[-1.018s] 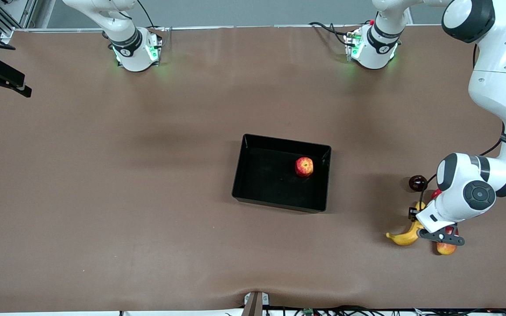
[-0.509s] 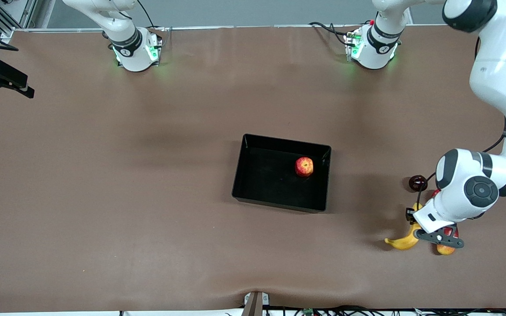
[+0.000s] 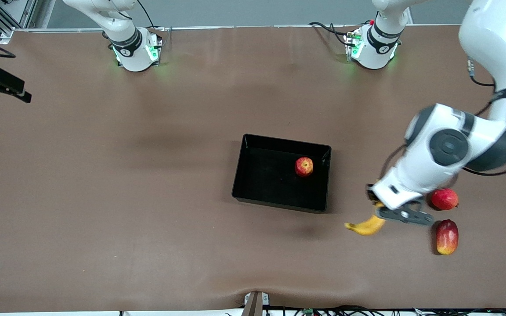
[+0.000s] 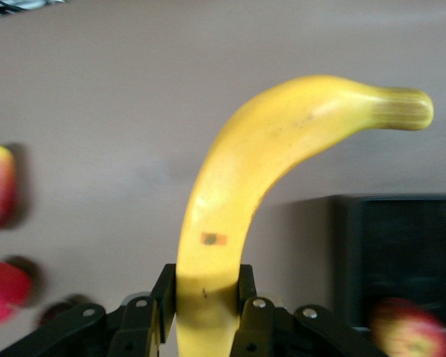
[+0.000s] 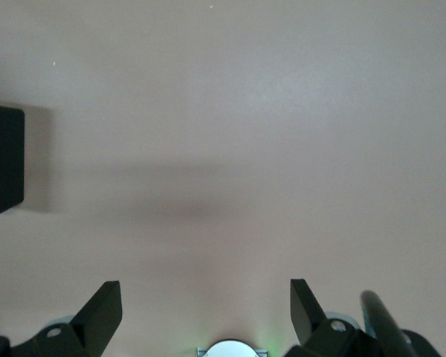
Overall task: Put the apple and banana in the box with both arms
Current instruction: 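Carry the banana over the box and lower it in with the left gripper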
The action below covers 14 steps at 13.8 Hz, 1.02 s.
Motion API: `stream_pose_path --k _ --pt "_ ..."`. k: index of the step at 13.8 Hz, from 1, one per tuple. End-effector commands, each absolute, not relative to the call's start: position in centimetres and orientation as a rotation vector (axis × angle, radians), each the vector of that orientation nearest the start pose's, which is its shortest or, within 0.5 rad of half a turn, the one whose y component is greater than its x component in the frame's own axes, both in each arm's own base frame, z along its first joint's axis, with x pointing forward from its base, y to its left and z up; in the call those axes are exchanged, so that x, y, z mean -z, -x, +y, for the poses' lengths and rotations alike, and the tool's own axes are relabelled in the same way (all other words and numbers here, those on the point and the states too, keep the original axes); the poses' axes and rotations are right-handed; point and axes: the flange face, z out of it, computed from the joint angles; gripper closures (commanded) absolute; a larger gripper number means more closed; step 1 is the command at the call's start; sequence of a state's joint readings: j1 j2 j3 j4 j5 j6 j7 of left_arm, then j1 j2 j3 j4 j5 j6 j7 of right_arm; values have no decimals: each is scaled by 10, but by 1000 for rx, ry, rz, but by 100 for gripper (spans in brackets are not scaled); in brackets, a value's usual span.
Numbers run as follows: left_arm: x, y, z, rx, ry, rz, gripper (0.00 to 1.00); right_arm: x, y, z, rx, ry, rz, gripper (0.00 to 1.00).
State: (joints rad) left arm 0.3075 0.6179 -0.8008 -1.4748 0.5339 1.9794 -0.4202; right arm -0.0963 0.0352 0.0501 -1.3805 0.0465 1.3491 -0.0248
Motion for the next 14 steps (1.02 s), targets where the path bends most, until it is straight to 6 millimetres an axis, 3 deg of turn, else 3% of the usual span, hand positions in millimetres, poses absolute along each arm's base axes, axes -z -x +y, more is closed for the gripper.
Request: stream_pose_path --k 1,4,6,9,14 --pt "-405 -645 -269 162 3121 139 100 -672 -542 -23 -73 3089 18 0" --pt "-385 -602 -360 112 3144 89 100 -665 -542 -25 -89 3089 24 0" --pt "-370 -572 -410 93 3147 44 100 -663 -542 -26 -101 3088 29 0" --pt "-337 -543 -449 70 3103 106 100 -662 -542 -26 -108 3088 29 0" --pt "-286 -530 -480 115 3095 18 100 -663 -541 -23 -101 3090 20 0"
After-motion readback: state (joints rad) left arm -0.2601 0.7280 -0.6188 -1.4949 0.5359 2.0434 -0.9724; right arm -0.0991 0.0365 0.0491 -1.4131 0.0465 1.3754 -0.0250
